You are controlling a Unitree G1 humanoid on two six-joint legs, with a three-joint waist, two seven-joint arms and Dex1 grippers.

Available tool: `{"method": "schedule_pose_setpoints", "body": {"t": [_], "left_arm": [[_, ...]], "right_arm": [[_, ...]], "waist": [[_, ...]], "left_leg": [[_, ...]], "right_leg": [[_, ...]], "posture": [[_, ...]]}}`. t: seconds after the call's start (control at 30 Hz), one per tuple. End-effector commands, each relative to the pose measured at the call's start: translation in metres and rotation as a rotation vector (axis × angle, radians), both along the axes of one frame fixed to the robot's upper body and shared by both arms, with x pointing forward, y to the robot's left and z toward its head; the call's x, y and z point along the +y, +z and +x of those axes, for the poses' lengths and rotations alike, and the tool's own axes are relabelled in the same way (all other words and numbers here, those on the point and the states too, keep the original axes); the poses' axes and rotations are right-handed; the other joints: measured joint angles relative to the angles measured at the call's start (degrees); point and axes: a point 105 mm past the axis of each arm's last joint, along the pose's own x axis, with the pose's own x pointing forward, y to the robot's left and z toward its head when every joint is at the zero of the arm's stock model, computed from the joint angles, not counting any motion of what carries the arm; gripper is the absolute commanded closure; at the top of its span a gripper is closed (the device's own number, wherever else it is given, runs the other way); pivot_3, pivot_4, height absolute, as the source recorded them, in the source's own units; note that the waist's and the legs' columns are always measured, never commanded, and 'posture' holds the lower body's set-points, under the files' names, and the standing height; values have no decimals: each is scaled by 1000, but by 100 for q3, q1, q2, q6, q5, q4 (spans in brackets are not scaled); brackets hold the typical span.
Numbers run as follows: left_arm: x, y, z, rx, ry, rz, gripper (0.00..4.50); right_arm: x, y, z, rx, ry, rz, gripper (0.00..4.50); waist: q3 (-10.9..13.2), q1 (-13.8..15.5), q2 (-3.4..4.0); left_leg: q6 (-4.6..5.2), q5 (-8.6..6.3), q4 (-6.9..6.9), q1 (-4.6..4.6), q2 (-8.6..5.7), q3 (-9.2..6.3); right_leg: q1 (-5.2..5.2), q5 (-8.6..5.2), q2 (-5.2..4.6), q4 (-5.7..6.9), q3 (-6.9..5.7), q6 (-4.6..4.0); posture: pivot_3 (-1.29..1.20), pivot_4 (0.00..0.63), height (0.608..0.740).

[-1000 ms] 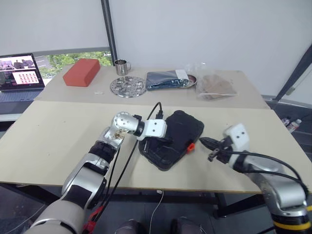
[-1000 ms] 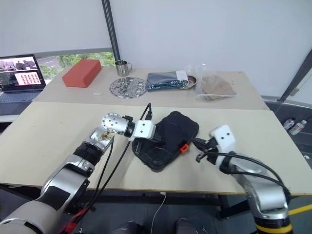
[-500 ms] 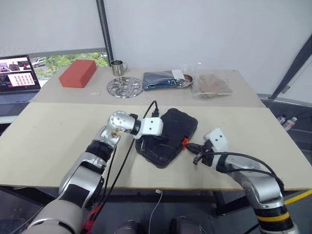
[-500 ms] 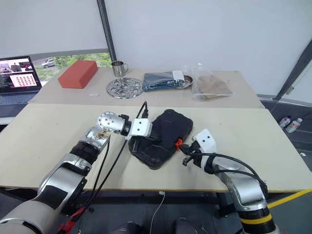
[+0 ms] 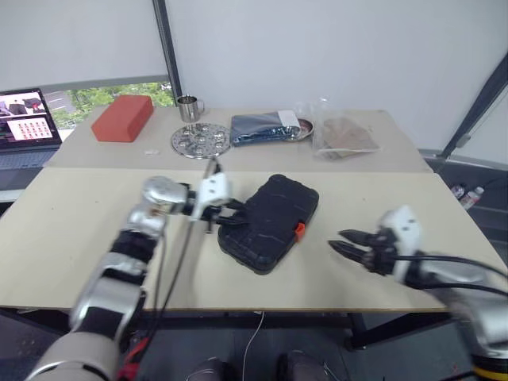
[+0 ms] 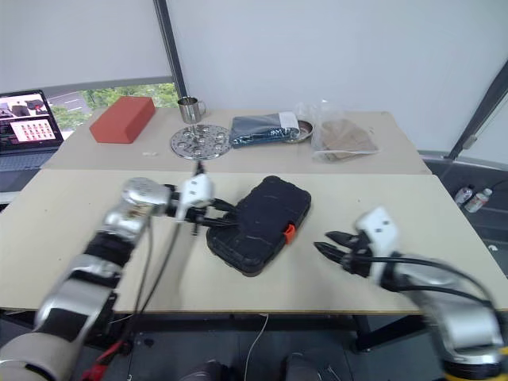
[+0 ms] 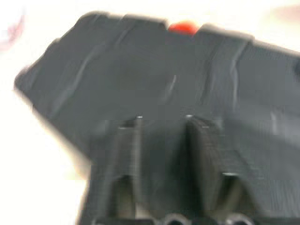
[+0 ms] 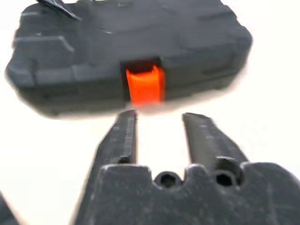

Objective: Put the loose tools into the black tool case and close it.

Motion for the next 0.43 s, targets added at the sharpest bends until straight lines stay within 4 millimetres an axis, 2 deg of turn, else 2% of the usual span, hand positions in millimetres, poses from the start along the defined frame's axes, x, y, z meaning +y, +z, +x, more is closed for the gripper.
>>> {"method": "schedule_pose_setpoints", "body": {"t": [0.03,0.13,0.17,0.23,0.43], "left_arm": [[36,33,-32,162,52,-127,1180],[61,44,-55,188,112,-116,185],[67,43,-59,185,133,-98,84],[74,41,-64,159,164,-74,84],[69,37,-61,100,198,-78,84]], "right_arm": [[-18,41,-18,-11,107,31,1048],[-30,54,-26,40,167,33,94],[-31,55,-29,59,191,29,39],[-32,53,-31,88,232,3,39],[-27,44,-21,64,264,-32,39]], "waist": [[21,8,-2],[60,118,-15],[65,171,-16],[73,246,-5],[81,391,0]], "left_leg": [[-9,3,-6,0,1,0],[-18,8,-21,-3,-2,-5],[-17,8,-22,-3,-4,-6],[-8,2,-21,-4,-11,-10],[-22,-18,-21,-22,-25,-38]], "right_leg": [[-2,-4,17,0,-1,0],[-1,-13,18,-4,-8,4],[0,-13,9,-8,-5,4],[7,-15,-11,-24,-6,7],[10,-9,-48,-70,-15,13]], "posture": [[0,150,736],[0,150,736],[0,150,736],[0,150,736],[0,150,736]]}}
